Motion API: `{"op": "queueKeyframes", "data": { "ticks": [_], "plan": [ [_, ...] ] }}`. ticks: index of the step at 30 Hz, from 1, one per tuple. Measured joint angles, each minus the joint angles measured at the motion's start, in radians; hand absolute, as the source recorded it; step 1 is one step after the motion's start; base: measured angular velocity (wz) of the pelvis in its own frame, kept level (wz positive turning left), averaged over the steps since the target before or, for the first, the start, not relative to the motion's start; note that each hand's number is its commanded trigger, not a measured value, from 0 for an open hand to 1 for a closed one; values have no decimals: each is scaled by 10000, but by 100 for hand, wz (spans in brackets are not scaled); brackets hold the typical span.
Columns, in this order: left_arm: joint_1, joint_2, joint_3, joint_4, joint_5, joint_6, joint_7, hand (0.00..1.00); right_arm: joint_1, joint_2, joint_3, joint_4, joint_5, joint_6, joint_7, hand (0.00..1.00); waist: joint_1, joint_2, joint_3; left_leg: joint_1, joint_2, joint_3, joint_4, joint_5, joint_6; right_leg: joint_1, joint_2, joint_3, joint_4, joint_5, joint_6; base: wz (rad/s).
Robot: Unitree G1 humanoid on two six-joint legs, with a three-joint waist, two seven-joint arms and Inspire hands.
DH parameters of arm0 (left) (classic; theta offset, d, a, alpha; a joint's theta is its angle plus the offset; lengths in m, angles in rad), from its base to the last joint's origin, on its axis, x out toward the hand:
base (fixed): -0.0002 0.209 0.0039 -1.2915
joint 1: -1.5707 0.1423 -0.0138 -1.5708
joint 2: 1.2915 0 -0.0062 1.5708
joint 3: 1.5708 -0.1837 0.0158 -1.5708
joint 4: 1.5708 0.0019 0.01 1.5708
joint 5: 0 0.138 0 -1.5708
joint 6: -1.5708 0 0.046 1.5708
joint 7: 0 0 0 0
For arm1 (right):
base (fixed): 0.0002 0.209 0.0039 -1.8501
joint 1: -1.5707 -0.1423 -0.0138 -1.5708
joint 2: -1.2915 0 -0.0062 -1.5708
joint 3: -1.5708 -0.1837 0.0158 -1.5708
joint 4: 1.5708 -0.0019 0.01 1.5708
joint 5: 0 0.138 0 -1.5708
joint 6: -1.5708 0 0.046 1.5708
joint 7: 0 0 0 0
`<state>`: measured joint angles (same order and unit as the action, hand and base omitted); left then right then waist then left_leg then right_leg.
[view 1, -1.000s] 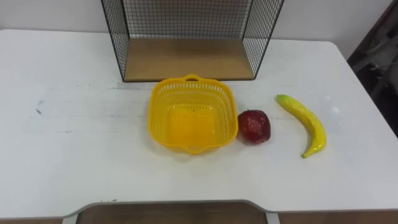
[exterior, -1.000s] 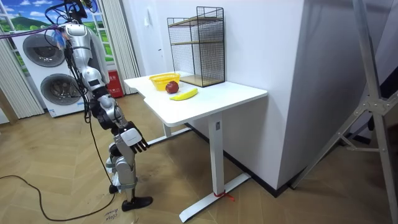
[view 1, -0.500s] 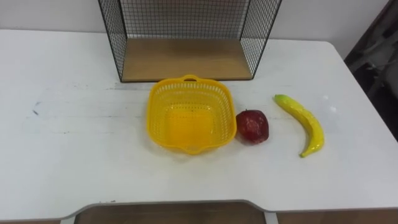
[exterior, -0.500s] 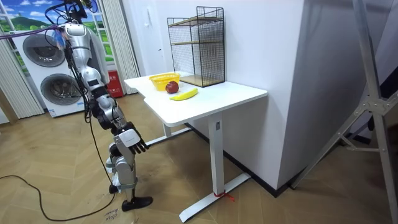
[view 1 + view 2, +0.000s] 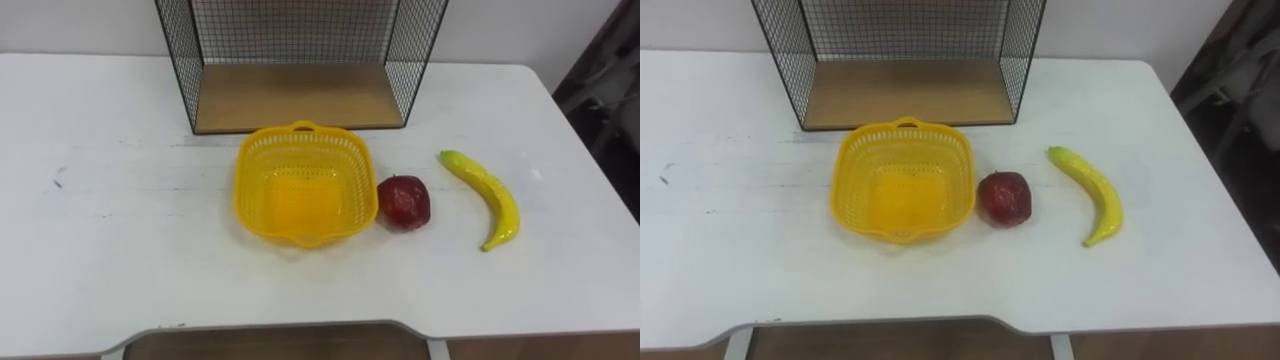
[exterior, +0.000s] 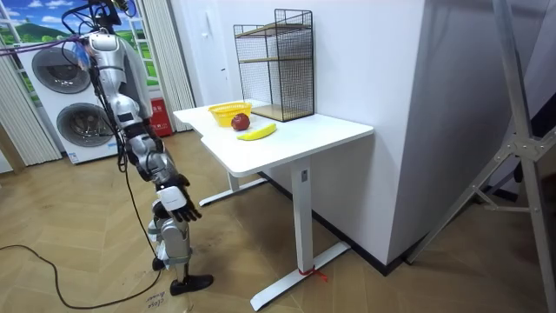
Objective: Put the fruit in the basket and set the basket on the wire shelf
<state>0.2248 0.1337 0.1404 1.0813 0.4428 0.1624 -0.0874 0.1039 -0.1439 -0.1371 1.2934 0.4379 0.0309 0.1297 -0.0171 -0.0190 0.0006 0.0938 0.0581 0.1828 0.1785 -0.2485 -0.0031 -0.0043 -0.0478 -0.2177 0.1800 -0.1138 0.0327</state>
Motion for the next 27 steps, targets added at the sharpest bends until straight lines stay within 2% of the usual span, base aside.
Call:
{"op": "queueKeyframes", "data": {
  "ticks": [4,6,11,13,15,16,17,19,24,25,27],
  "plan": [
    [42,1,376,0,-42,-5,65,0,169,-15,-645,322,1274,164,-592,0,-124,-47,-26,39,-6,15,-27,-1,1,-61,-6,74,130,-66,-6,-4],
    [134,16,570,5,-356,-29,94,0,347,-16,-1372,356,2304,337,-1106,0,-295,-53,-26,76,-3,22,22,-1,0,-61,-24,80,264,-111,-19,0],
    [352,47,976,-3,-858,-240,189,0,247,-46,-3124,205,4270,343,-2406,0,-610,-161,24,207,-15,89,-7,-13,-19,-130,-12,313,510,-231,-54,-11],
    [381,44,1167,-9,-883,-343,191,0,246,-104,-3754,-147,5015,315,-2999,0,-649,-135,20,217,-25,89,-1,-34,-19,-182,-8,398,604,-265,-57,-11],
    [410,106,1411,-48,-954,-476,204,0,206,-127,-4430,-869,5809,168,-3807,0,-723,-132,15,172,-25,55,37,-32,-20,-255,-1,397,639,-272,-73,-6],
    [421,116,1457,-51,-963,-490,207,0,151,-150,-4574,-1008,5903,104,-3997,0,-756,-126,-4,138,-25,53,58,-33,-20,-288,-2,398,642,-276,-75,0],
    [435,125,1562,-61,-962,-510,240,0,-8,-217,-4867,-1291,6084,-26,-4421,0,-823,-140,-60,64,-26,54,98,-33,-19,-364,-5,420,725,-277,-82,0],
    [498,122,1588,-140,-944,-571,402,0,-179,-263,-5154,-1861,6154,-285,-5109,0,-869,-130,-88,21,-34,67,177,-32,-20,-472,-9,450,826,-289,-100,-5],
    [459,145,1550,-286,-966,-833,797,0,-573,-453,-5259,-3854,6028,-1109,-7361,0,-922,-116,-76,-75,-47,50,245,-32,-21,-563,-38,422,941,-347,-104,1],
    [461,158,1532,-355,-982,-843,804,0,-578,-487,-5261,-4133,6000,-1165,-7578,0,-921,-117,-77,-91,-48,41,239,-32,-21,-584,-42,413,948,-348,-104,0],
    [530,199,1517,-639,-993,-990,808,0,-569,-534,-5324,-5662,5711,-1416,-8488,0,-910,-141,-71,-231,-69,48,193,-30,-23,-806,-65,453,1111,-403,-116,-2]
  ]
}}
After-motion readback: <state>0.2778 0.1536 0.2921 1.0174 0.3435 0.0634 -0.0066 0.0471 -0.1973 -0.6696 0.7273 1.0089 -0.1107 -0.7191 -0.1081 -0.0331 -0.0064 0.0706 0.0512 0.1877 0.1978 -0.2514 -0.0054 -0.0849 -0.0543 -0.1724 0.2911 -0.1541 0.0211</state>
